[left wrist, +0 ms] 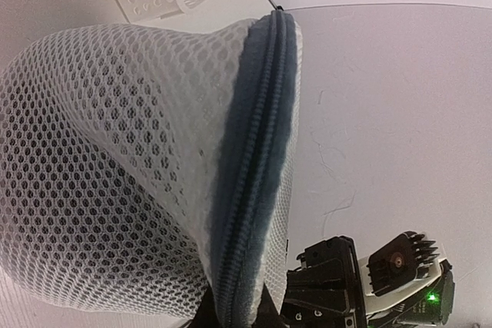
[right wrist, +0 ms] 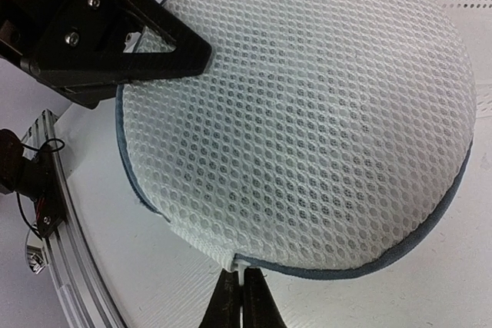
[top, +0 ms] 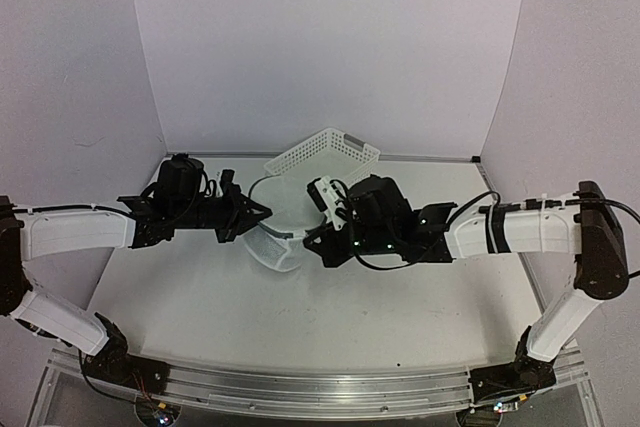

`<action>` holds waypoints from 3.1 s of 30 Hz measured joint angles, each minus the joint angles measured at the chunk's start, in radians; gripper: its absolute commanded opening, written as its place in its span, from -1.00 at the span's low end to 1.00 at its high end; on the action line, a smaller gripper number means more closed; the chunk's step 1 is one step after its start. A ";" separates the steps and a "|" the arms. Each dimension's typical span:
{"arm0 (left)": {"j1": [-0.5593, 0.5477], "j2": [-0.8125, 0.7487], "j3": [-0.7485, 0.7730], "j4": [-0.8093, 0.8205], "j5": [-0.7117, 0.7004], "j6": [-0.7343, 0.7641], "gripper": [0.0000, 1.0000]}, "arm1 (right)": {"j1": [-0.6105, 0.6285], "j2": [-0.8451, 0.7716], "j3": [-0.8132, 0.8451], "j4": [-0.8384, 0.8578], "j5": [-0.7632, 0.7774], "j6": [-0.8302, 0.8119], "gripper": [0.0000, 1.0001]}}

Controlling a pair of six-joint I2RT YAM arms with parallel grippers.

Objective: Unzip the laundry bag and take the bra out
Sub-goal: Pick up the zipper from the laundry bag, then unzip the zipper of the laundry bag, then place the laundry bag at the center of the board, then adjust the laundry bag at the center of the board.

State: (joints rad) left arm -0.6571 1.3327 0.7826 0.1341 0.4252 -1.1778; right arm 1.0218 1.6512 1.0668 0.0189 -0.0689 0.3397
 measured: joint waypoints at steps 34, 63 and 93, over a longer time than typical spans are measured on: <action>-0.009 0.182 0.143 -0.041 0.308 0.344 -1.00 | -0.169 -0.267 -0.289 -0.050 0.012 -0.110 -1.00; 0.008 0.249 0.401 -0.465 0.001 0.544 0.45 | 0.046 -0.166 -0.307 0.027 0.055 0.211 -1.00; 0.004 0.015 0.045 -0.304 0.187 0.229 0.56 | 0.075 0.082 -0.099 0.235 0.115 0.420 -1.00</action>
State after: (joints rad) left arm -0.6533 1.3476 0.8276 -0.1699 0.6121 -0.9489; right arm 1.0969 1.7329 0.9680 0.2535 0.0460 0.7601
